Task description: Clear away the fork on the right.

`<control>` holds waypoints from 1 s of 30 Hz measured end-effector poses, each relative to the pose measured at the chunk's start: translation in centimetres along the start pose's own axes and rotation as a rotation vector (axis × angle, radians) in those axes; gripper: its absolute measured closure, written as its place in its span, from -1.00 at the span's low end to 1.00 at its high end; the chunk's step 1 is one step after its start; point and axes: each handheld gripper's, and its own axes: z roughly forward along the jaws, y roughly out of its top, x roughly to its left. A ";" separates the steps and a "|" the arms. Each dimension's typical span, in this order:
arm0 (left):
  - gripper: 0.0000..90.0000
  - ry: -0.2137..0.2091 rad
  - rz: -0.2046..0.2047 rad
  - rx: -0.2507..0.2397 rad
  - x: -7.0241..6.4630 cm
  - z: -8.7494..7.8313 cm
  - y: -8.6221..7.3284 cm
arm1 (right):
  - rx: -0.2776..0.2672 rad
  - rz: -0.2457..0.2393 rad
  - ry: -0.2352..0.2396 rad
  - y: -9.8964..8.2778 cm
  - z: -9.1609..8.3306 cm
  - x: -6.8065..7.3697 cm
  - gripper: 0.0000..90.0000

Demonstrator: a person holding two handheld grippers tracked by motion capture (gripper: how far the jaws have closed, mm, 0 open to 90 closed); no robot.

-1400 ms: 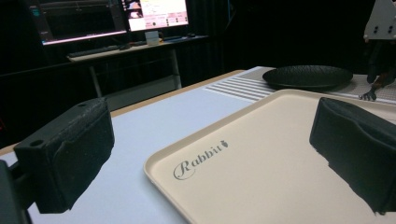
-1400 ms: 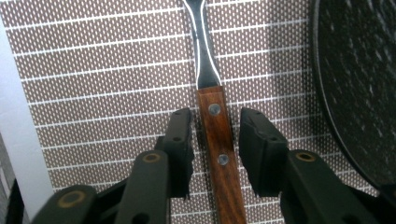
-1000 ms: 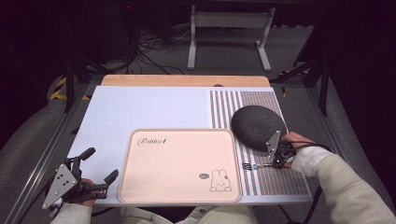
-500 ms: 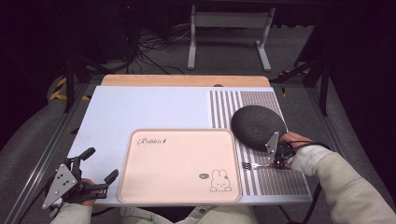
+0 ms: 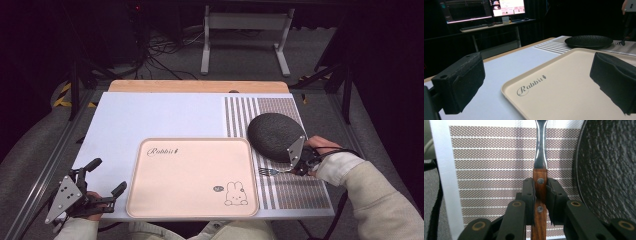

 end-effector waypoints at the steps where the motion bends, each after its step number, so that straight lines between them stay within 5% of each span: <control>1: -0.99 -0.001 -0.001 0.000 0.0 0.0 0.0 | -0.007 0.011 -0.008 0.0 -0.2 0.1 0.73; 27: -0.99 0.000 0.000 -0.001 0.0 0.0 0.0 | -0.085 0.025 -0.105 2.4 -3.1 1.1 0.73; 30: -0.99 0.000 0.002 0.000 0.0 0.0 0.0 | -0.128 0.027 -0.124 3.2 -3.6 1.3 0.73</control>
